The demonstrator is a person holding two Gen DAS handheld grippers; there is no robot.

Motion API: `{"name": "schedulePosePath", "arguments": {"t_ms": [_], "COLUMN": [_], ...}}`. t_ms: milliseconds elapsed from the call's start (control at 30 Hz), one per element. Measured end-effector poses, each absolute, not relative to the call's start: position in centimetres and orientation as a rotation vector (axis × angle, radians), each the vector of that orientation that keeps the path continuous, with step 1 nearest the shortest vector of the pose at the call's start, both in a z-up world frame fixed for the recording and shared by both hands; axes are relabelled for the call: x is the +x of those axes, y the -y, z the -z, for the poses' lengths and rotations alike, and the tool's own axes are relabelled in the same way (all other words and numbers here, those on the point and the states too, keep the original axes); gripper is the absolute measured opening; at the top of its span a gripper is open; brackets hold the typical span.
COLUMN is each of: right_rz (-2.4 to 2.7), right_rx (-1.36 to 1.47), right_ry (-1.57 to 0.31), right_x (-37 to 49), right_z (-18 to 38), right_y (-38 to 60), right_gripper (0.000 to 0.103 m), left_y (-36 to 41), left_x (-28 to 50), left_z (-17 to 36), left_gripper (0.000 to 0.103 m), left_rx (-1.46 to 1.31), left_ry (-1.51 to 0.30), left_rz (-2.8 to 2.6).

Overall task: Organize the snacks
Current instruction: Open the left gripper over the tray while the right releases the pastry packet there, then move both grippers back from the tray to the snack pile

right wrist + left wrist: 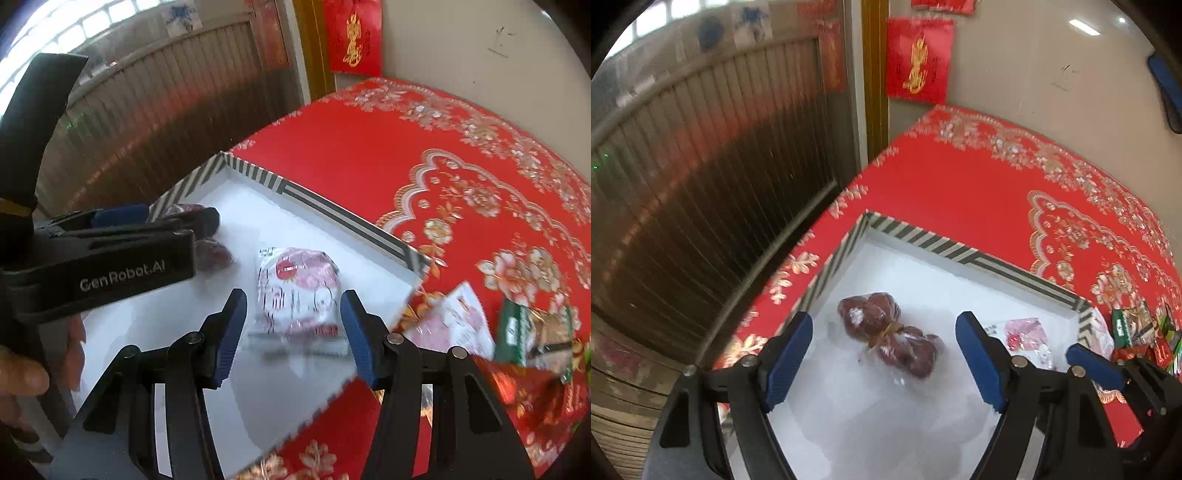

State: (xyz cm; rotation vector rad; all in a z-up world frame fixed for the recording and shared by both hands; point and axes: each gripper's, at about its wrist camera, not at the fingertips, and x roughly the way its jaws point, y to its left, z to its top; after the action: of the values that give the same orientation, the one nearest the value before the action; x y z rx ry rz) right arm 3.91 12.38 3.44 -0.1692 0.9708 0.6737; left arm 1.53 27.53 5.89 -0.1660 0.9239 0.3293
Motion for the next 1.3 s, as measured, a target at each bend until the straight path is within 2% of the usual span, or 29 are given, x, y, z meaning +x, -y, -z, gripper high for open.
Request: {"name": "schedulePosePath", "arguments": {"t_ms": [233, 400, 500, 867, 1300], "right_rz": [-0.67, -0.625, -0.571, -0.377, -0.309], "right_rx": [-0.124, -0.085, -0.065, -0.053, 0.013], "right_ry": [-0.894, -0.863, -0.848, -0.847, -0.889], "right_x": [0.4, -1.8, -2.8, -5.2, -5.8], "right_z": [-6.7, -7.8, -7.9, -7.0, -5.2], "right_y": [-7.8, -3.3, -0.1, 9.8, 15.2], "right_gripper": [0.053, 0.054, 0.059, 0.059, 0.059], "left_y": [-24.1, -20.5, -18.4, -12.9, -8.0], "left_x": [-2.3, -3.8, -4.5, -5.5, -3.9], "left_z": [-9.1, -9.7, -9.9, -8.9, -6.7], "left_gripper": [0.097, 0.098, 0.098, 0.098, 0.098], "left_rx": [-0.11, -0.08, -0.066, -0.12, -0.078], "left_ry": [-0.797, -0.779, -0.774, -0.798, -0.857], "left_rz": [-0.307, -0.232, -0.192, -0.093, -0.037]}}
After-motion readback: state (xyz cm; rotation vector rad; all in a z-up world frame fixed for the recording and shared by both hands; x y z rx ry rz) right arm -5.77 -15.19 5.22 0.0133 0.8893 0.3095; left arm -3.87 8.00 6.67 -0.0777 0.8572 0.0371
